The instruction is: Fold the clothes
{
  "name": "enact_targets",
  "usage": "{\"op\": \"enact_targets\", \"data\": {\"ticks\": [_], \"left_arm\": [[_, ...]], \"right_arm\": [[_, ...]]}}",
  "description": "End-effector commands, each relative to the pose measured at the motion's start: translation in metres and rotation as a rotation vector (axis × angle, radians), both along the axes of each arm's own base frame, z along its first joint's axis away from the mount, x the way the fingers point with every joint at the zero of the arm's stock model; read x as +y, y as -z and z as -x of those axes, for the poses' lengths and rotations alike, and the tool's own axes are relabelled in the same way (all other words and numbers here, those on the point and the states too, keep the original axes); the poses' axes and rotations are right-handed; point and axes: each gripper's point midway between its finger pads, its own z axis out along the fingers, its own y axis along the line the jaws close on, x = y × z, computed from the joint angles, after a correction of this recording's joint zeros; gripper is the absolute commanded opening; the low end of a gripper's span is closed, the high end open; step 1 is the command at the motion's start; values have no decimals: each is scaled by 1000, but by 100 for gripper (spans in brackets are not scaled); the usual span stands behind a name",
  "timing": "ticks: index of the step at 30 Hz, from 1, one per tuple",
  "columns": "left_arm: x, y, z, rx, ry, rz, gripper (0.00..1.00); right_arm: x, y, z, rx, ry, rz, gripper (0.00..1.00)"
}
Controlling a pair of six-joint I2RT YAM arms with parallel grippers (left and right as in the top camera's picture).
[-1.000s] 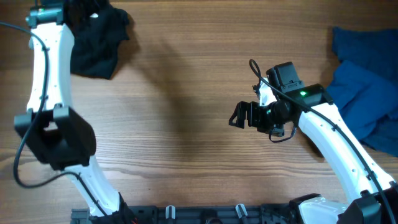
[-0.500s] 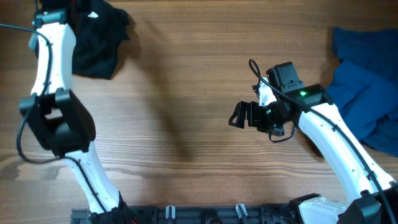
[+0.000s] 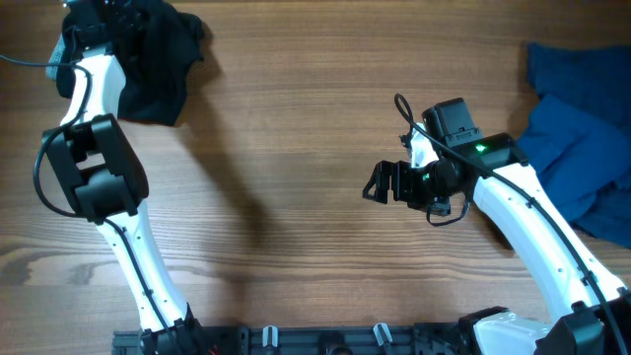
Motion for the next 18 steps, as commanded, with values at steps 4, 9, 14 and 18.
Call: {"op": "enact_targets", "data": {"ticks": [4,9,14,18], "left_arm": [[1,-52,2,-64,-14,-40,100],[-22,-170,14,-264,-10,-29,100],[-50,-277,51,-404,18,-23,100],[-80,-316,93,-370,80,3,100]], "right_arm": [[3,-1,1,5,4,-16,100],[3,-1,2,12,8,-15,100],[3,-1,3,17,12,-15,96],[4,-6,5,24,36,-32,93]]}}
